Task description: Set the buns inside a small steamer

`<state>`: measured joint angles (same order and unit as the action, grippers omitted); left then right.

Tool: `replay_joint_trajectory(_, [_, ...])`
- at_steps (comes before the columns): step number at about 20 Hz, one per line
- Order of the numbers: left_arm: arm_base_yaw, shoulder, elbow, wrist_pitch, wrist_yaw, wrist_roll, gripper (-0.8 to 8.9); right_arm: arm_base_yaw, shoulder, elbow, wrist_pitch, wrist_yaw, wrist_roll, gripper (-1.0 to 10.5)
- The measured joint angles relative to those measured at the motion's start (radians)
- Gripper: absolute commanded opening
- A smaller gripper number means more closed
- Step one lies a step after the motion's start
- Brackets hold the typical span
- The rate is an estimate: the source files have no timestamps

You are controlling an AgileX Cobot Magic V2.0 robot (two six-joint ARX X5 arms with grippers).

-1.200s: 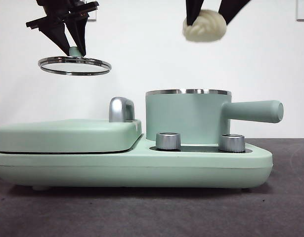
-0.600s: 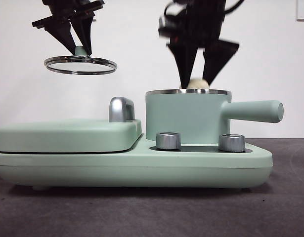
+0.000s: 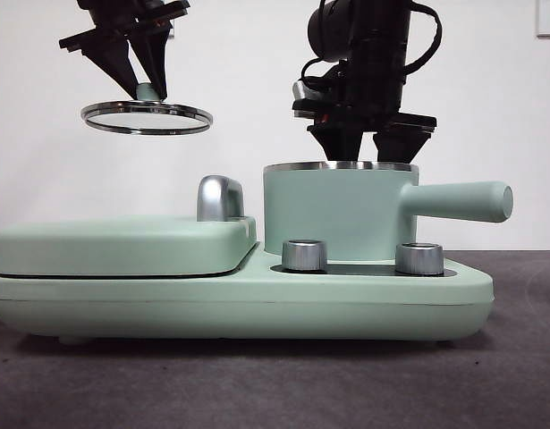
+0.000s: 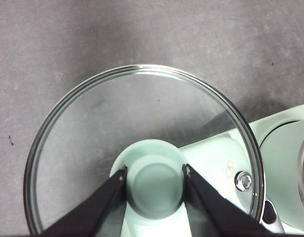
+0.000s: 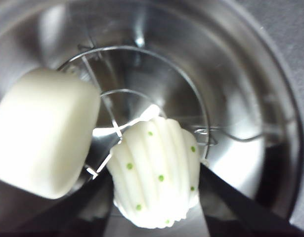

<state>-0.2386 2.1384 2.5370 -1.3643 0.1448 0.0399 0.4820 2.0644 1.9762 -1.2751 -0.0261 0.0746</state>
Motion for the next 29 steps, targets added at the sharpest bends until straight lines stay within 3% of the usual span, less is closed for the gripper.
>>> replay_joint_trajectory(2, [0.000,0.000,0.000,0.000,0.000,0.000,1.13,-0.006,0.000,0.000,0.001,-0.001,0.000,3.9])
replay_joint_trajectory(9, [0.000,0.000,0.000,0.000,0.000,0.000,1.13,-0.006,-0.023,0.063,-0.002,0.000,0.000,4.0])
replay_joint_trajectory(12, [-0.001,0.000,0.000,0.000,0.000,-0.003,1.13,-0.007,-0.084,0.156,-0.060,0.001,0.000,4.1])
replay_joint_trajectory(17, [-0.019,0.000,0.000,0.000,0.000,-0.004,1.13,-0.007,-0.222,0.157,-0.067,0.001,0.000,4.7])
replay_joint_trajectory(23, [-0.060,0.000,0.000,0.000,0.005,-0.010,1.13,-0.006,-0.513,-0.002,-0.067,0.001,0.000,4.8])
replay_joint_trajectory(29, [-0.131,0.000,0.000,0.000,0.005,-0.019,1.13,-0.006,-0.838,-0.356,-0.060,0.001,0.000,4.9])
